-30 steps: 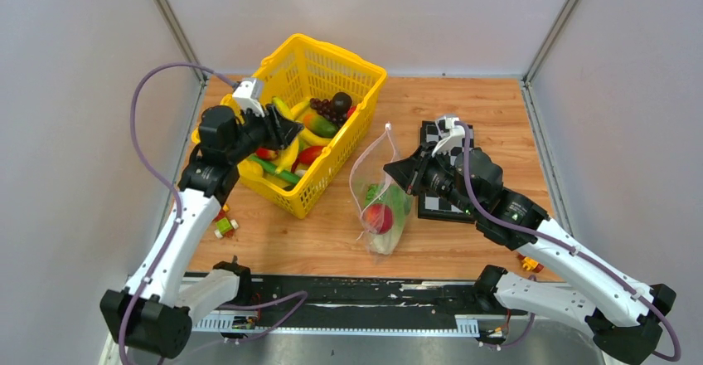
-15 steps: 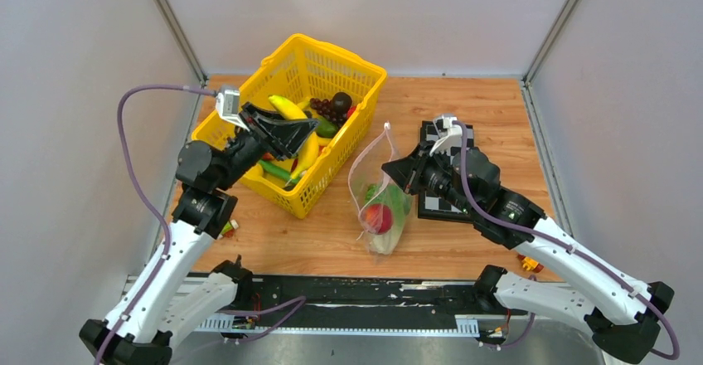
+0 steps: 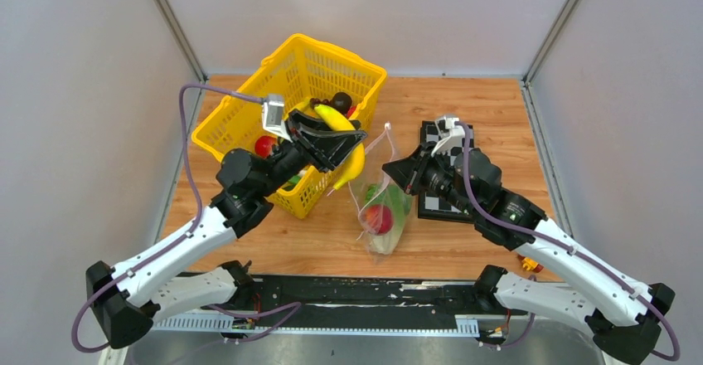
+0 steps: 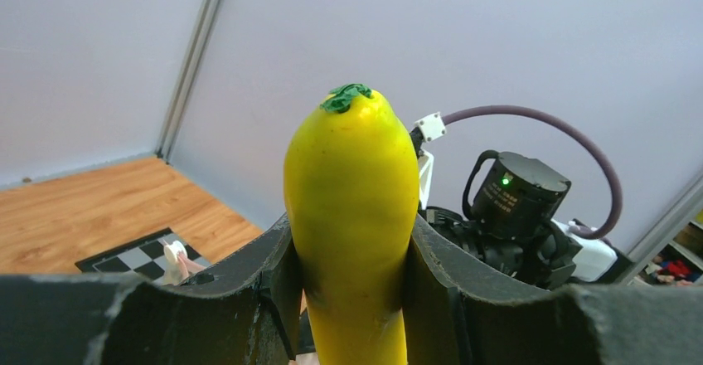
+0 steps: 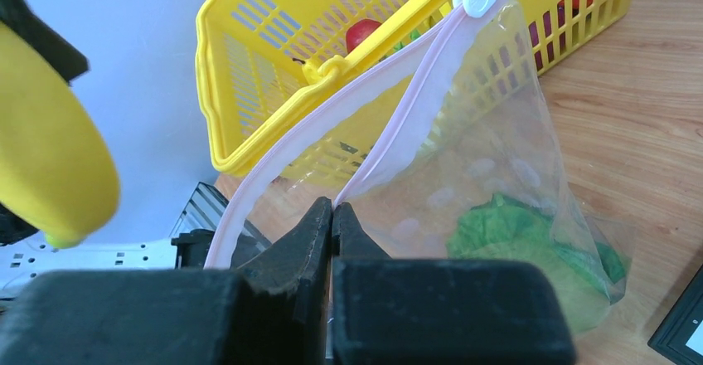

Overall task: Place the food in the zip-top bag and seal the zipper
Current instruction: Place the fake fruit in the zipper food storage bag.

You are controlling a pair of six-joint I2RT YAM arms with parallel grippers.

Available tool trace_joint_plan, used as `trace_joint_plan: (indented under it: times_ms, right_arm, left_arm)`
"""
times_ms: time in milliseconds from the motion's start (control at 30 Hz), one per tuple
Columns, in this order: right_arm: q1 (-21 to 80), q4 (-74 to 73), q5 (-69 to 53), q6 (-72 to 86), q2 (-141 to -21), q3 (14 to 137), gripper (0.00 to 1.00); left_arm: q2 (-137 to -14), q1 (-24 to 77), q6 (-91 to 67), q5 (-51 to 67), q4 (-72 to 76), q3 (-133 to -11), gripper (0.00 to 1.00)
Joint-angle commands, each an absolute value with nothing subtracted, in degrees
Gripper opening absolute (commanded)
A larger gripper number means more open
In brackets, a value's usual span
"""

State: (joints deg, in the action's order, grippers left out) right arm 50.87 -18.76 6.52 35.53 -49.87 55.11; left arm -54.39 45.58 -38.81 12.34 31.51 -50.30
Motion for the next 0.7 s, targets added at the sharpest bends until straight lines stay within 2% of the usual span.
trace_joint_plan:
  times_ms: [0, 133, 533, 667]
  right_arm:
    - [50.98, -16.52, 6.97, 36.15, -47.91, 54.66, 0.0]
    - [50.98, -17.04, 7.19, 35.98, -47.81, 55.0, 0.0]
    - [50.96, -17.85, 7.51, 35.77, -46.3, 55.37, 0.0]
    - [50.98, -17.67, 7.35, 35.77, -46.48, 55.41, 0.0]
  left_arm:
    - [-56.14, 49.32, -35.02, 4.67, 39.31, -48.96, 0.29]
    - [-58.76, 52.9, -33.18, 0.24, 43.77, -47.21, 0.29]
    - [-62.71, 58.47, -20.35, -17.18, 40.26, -45.61, 0.32]
    - [-64.18, 58.8, -20.07, -17.44, 40.76, -45.38, 0.36]
